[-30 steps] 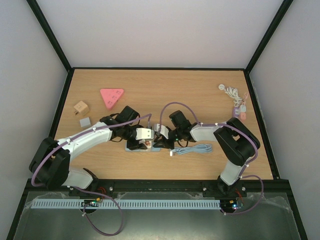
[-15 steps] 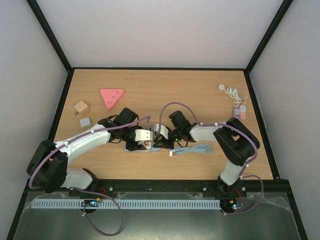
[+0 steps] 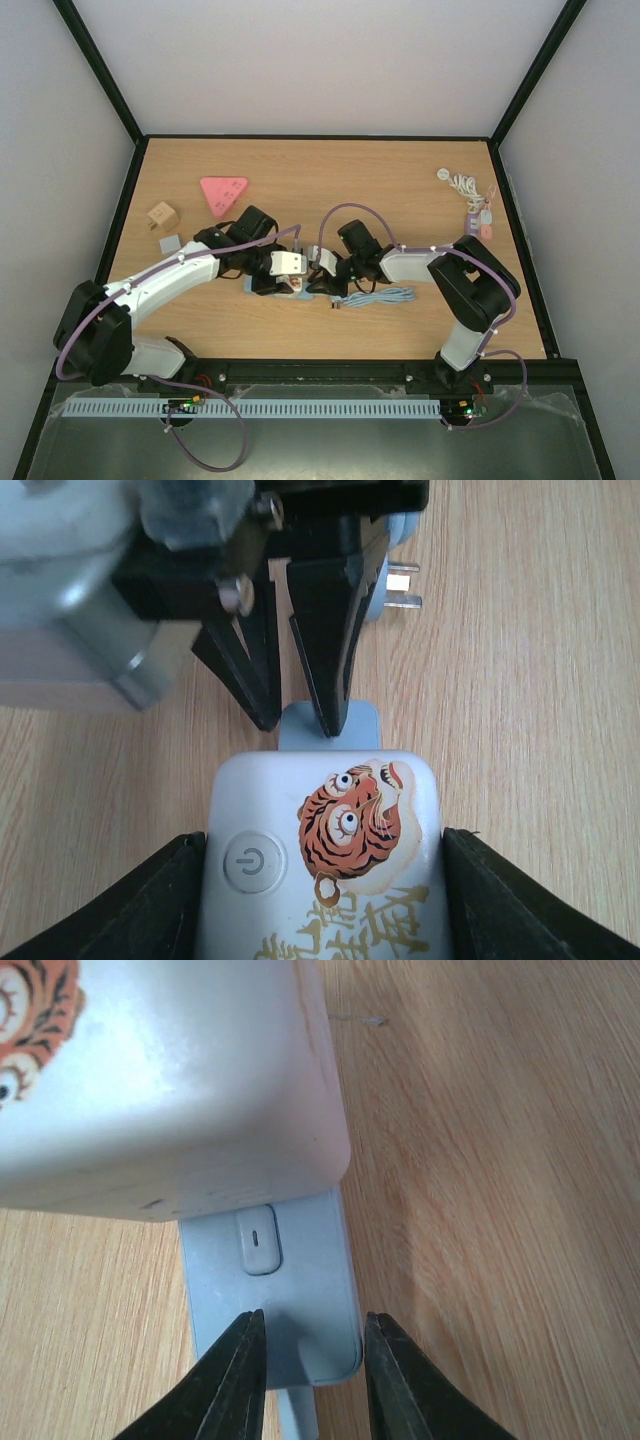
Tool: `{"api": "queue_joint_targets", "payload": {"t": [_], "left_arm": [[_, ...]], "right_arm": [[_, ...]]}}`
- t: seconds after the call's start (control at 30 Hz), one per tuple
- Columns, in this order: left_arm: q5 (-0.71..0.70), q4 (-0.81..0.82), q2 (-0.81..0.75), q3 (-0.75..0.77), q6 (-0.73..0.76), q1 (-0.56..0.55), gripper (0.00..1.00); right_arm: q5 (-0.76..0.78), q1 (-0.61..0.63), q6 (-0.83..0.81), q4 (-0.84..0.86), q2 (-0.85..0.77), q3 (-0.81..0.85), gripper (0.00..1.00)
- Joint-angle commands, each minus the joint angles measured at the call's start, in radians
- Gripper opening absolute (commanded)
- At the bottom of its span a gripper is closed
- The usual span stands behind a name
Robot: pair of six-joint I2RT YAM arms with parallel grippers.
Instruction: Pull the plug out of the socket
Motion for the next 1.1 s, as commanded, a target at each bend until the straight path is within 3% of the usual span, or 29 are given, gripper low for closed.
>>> {"api": "queue_joint_targets", "payload": {"t": [0.0,0.23,0.37,0.47,0.57,0.63,0.77,0.93,1.07], "left_arm": [[0.065,0.095,-0.028,-0.045,0.031,0.009,0.32],[0.084,0.121,-0.026,-0.089,0.015,0.049,0.35],[0.129,0.077,-0.069,-0.074,0.01,0.108,0.56],[0.134,0.014,-0.107,-0.07,0.03,0.141,0.76],[0.133,-0.057,-0.138,-0.077,0.065,0.182,0.83],[0.137,-0.084,-0.163,-0.089,0.085,0.217,0.92],[0.145,-0.107,-0.2,-0.125,0.117,0.316,0.88],[0.151,-0.109,-0.151,-0.147,0.149,0.467,0.65],[0.133,-0.091,-0.09,-0.149,0.125,0.502,0.59]], "right_arm": [[0.092,0.003,0.008,-0.075,0.009,-0.027,0.27],[0.094,-0.011,0.009,-0.094,-0.034,-0.012,0.32],[0.089,-0.017,0.017,-0.097,-0.105,-0.009,0.46],[0.092,-0.017,0.038,-0.094,-0.146,0.005,0.66],[0.096,-0.016,0.048,-0.103,-0.164,0.028,0.79],[0.095,-0.015,0.045,-0.106,-0.173,0.037,0.81],[0.103,0.009,0.051,-0.114,-0.175,0.062,0.85],[0.137,0.084,0.061,-0.1,-0.163,0.096,0.94],[0.154,0.122,0.057,-0.103,-0.134,0.133,0.97]]}}
